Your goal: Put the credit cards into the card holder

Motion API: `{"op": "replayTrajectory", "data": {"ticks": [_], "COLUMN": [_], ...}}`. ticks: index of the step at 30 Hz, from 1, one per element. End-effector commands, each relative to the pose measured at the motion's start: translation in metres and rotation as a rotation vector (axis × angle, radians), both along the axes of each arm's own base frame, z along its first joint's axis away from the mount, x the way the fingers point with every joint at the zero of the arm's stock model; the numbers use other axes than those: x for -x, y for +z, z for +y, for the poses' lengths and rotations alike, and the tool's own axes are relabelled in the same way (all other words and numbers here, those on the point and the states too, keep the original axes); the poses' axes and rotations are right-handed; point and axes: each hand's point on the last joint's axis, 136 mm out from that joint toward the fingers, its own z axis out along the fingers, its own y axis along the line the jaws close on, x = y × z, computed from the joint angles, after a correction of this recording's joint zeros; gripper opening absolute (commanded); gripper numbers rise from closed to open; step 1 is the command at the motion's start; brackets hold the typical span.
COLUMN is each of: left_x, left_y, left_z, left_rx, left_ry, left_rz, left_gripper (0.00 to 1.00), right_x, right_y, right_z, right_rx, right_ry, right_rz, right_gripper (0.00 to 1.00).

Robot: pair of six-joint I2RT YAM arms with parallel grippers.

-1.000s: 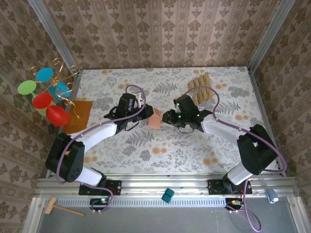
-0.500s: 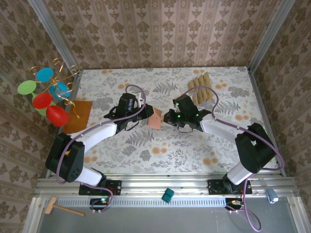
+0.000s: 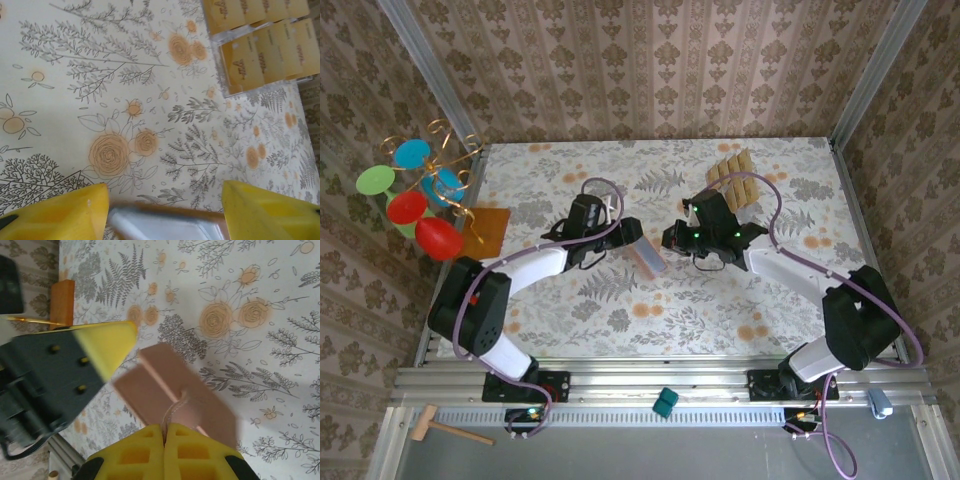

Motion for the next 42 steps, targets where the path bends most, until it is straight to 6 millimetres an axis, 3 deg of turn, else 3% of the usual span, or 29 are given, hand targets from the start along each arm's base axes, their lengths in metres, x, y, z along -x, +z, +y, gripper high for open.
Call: {"op": "replayTrajectory", "data": {"ticks": [1, 8, 15, 23, 28, 33, 37, 42], "left_x": [-0.003, -0.006, -0.004, 0.013, 0.034, 0.051, 0.053, 0.050], "left_y": [-0.008, -0.025, -0.025, -0.024, -0.027, -0.028, -0.029, -0.048], "left_z": [-0.001, 0.002, 0.005, 0.021, 0.025, 0.029, 0.027, 0.021], "left_rx": [0.002, -0.017, -0.033, -0.099, -0.224, -0.302, -0.287, -0.292], "left_ry": [-0.001, -0.003, -0.022, -0.015, -0.069, -0.095, -0.085, -0.093], "left_rz": [-0.003, 0.018, 0.020, 0.045, 0.072, 0.076, 0.064, 0.090], "left_gripper": [0.63, 0.64, 0.66, 0.69, 0.73, 0.76, 0.80, 0.80], "right_x": [0.008, 0.008, 0.007, 0.005, 0.004, 0.008, 0.014, 0.017], "right_y": [0.019, 0.026, 0.018, 0.006, -0.001, 0.005, -0.002, -0.016], "right_z": [0.004, 0.012, 0.010, 0.004, 0.000, -0.007, -0.010, -0.015], "right_rx": [-0.025, -0.050, -0.045, -0.056, -0.059, -0.057, -0.028, -0.033], "right_ry": [0.039, 0.046, 0.026, -0.026, -0.072, -0.096, -0.080, -0.081], "right_rz": [-0.009, -0.009, -0.003, -0.003, -0.001, -0.010, 0.004, 0.020], "right_gripper": [0.00, 0.00, 0.00, 0.00, 0.00, 0.00, 0.00, 0.00]}}
